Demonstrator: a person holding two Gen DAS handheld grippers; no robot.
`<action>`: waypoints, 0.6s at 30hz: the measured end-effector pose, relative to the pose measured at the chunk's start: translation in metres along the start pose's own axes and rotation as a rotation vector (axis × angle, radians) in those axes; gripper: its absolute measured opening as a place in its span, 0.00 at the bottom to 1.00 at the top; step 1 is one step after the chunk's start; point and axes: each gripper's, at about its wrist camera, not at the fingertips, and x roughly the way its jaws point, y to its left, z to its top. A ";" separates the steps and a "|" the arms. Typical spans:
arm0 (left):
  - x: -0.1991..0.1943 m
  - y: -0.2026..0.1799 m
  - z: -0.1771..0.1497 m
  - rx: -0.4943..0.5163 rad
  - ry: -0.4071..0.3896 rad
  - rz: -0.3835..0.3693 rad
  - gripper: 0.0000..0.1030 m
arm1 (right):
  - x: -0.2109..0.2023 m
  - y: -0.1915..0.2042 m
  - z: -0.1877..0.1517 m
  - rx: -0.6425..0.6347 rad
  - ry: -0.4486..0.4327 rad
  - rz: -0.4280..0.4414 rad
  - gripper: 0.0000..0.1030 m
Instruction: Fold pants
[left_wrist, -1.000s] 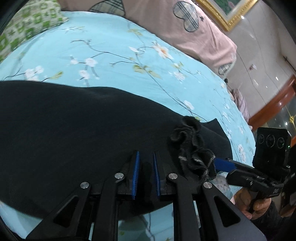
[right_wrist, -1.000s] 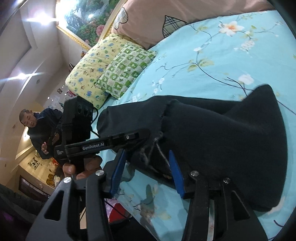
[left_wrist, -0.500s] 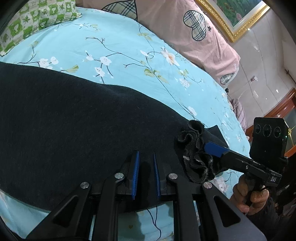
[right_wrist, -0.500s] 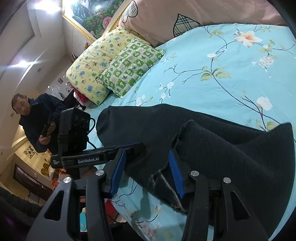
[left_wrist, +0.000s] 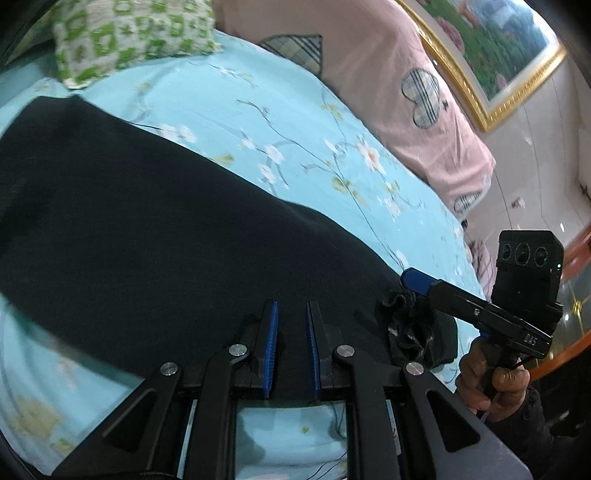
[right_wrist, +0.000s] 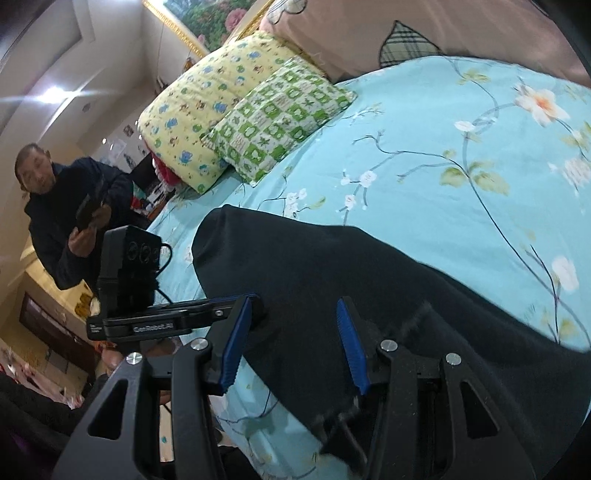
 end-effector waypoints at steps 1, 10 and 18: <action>-0.005 0.004 0.001 -0.011 -0.010 0.000 0.14 | 0.003 0.001 0.003 -0.008 0.007 0.003 0.48; -0.037 0.039 0.004 -0.094 -0.068 0.016 0.14 | 0.042 0.022 0.029 -0.091 0.082 0.030 0.48; -0.049 0.054 0.003 -0.137 -0.091 0.023 0.14 | 0.072 0.037 0.049 -0.148 0.129 0.051 0.49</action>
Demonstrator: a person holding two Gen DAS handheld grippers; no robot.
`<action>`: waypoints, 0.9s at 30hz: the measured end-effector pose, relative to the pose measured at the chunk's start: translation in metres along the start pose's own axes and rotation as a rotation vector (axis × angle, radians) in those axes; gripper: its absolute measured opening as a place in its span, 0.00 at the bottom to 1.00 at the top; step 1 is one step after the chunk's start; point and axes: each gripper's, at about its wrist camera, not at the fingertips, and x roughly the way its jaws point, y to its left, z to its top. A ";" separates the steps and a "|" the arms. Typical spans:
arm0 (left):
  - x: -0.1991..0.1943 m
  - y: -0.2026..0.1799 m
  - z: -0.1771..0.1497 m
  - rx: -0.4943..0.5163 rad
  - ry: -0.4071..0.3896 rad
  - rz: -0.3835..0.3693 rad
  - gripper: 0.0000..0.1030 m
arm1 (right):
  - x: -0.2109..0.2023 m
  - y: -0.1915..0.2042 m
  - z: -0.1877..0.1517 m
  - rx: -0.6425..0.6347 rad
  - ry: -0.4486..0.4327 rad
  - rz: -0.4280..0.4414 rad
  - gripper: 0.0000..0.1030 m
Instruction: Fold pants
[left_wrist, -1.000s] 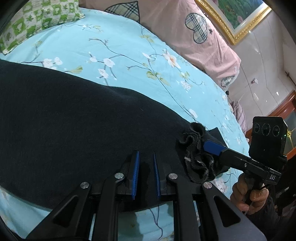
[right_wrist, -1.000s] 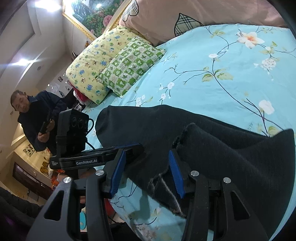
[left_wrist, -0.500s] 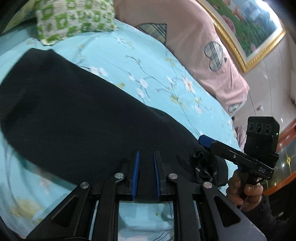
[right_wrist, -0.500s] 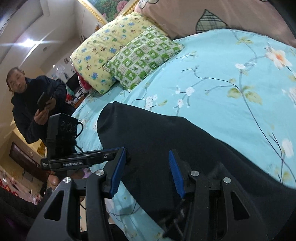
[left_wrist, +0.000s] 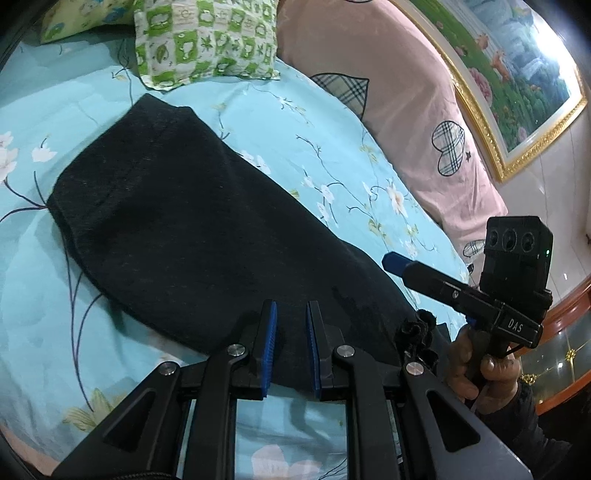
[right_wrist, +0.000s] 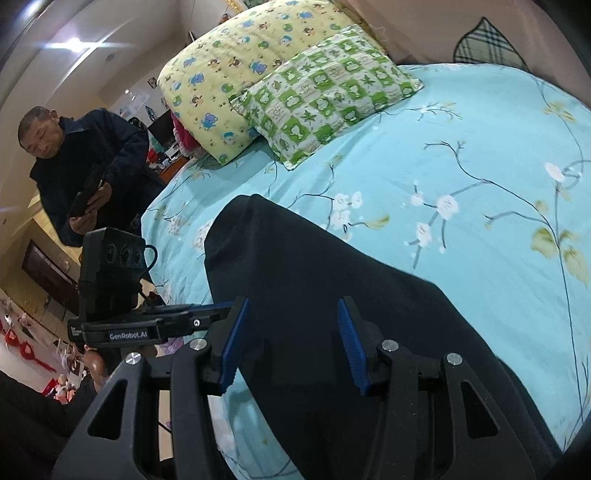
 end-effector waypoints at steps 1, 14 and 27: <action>-0.001 0.002 0.000 -0.004 -0.002 -0.001 0.14 | 0.002 0.001 0.003 -0.005 0.002 0.002 0.49; -0.011 0.013 0.003 -0.047 -0.029 0.003 0.14 | 0.024 0.010 0.025 -0.054 0.041 0.016 0.51; -0.047 0.045 0.008 -0.125 -0.104 0.046 0.14 | 0.051 0.031 0.052 -0.126 0.069 0.021 0.54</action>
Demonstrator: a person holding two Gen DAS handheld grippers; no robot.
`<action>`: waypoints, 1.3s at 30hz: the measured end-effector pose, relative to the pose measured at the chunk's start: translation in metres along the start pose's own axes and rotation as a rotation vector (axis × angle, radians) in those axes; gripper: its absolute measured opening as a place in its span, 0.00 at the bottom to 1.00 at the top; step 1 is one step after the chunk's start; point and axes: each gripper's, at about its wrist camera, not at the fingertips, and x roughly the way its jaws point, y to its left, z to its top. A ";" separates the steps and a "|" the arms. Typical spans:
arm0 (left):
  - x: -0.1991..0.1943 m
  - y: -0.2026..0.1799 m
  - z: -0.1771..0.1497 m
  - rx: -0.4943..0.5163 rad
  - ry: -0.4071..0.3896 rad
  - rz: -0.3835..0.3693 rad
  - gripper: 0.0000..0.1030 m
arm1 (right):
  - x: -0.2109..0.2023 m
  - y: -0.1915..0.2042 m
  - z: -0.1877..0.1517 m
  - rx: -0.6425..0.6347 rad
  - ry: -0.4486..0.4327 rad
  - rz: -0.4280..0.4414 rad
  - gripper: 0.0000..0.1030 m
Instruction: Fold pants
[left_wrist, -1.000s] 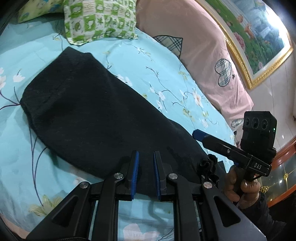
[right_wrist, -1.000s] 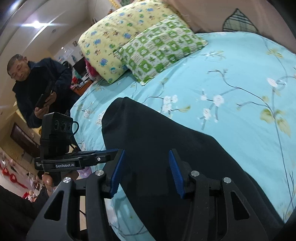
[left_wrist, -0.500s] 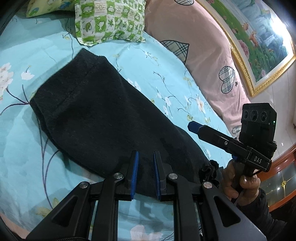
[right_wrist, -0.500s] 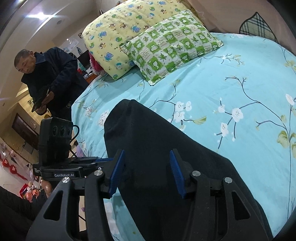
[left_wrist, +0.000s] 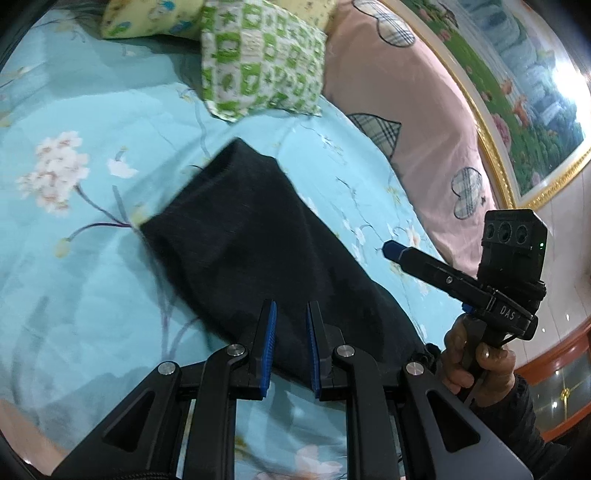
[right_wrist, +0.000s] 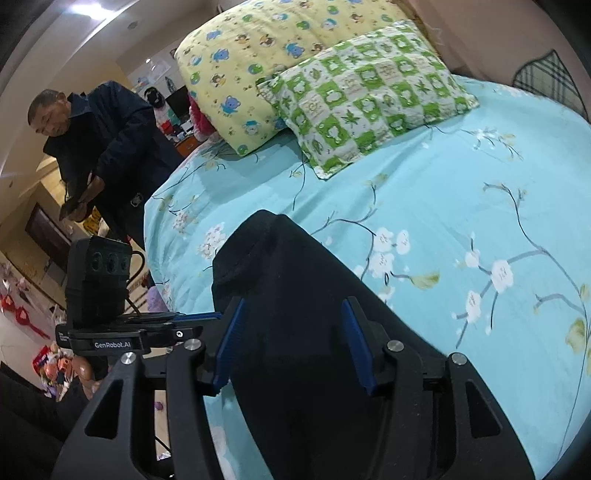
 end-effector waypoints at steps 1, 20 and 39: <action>-0.002 0.003 0.000 -0.008 -0.004 0.005 0.14 | 0.003 0.001 0.004 -0.010 0.003 0.002 0.54; -0.022 0.037 0.006 -0.113 -0.057 0.076 0.41 | 0.060 -0.002 0.049 -0.087 0.104 0.012 0.54; 0.021 0.051 0.019 -0.175 -0.010 0.077 0.32 | 0.121 -0.007 0.067 -0.157 0.281 0.046 0.54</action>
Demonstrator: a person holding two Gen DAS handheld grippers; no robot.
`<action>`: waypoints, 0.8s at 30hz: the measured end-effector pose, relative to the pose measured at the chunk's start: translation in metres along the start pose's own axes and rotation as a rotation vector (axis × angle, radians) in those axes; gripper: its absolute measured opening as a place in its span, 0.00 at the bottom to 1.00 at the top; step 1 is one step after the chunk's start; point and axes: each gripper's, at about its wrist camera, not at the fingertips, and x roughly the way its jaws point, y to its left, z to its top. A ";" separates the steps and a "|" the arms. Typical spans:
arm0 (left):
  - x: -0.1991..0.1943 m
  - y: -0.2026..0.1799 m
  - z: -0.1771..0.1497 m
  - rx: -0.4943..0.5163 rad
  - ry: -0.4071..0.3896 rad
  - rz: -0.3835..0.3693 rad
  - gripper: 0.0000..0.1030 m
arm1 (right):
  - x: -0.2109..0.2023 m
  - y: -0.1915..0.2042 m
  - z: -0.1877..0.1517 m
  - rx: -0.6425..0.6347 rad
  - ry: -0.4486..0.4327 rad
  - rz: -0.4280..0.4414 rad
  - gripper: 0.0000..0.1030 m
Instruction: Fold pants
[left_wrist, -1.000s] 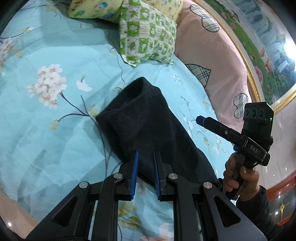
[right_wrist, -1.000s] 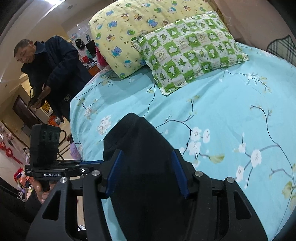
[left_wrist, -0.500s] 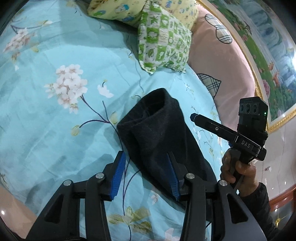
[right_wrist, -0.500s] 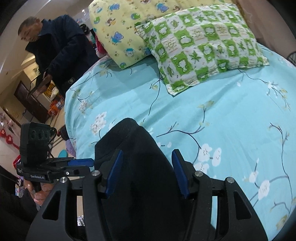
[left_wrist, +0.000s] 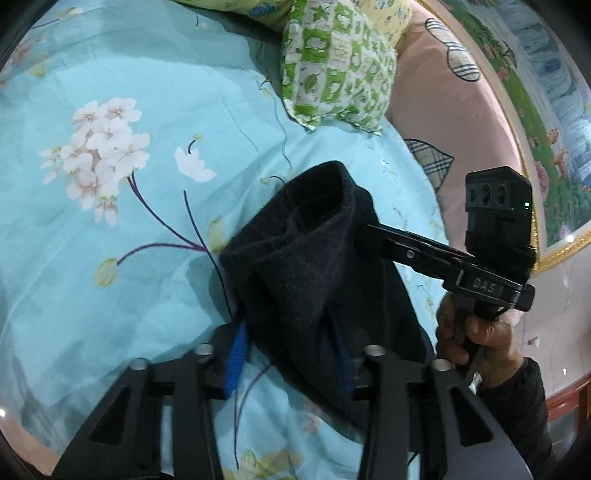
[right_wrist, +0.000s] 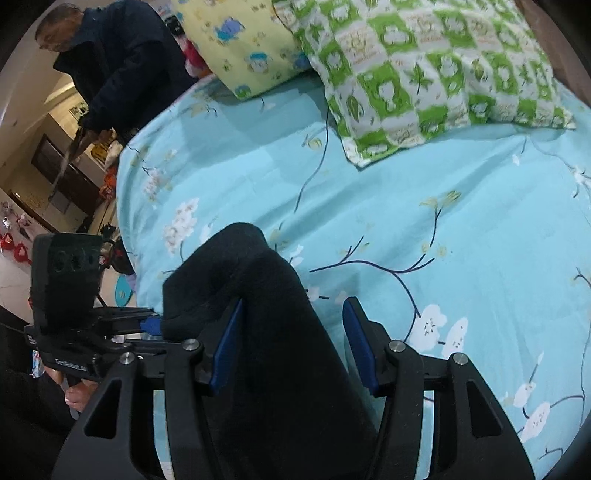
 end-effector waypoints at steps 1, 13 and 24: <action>0.002 0.000 0.001 0.002 0.002 0.002 0.30 | 0.003 -0.002 0.001 0.006 0.008 0.011 0.54; -0.022 -0.047 -0.005 0.131 -0.034 -0.035 0.18 | -0.041 0.015 -0.014 -0.021 -0.096 0.058 0.22; -0.049 -0.127 -0.028 0.284 -0.060 -0.130 0.17 | -0.124 0.019 -0.058 0.016 -0.272 0.068 0.21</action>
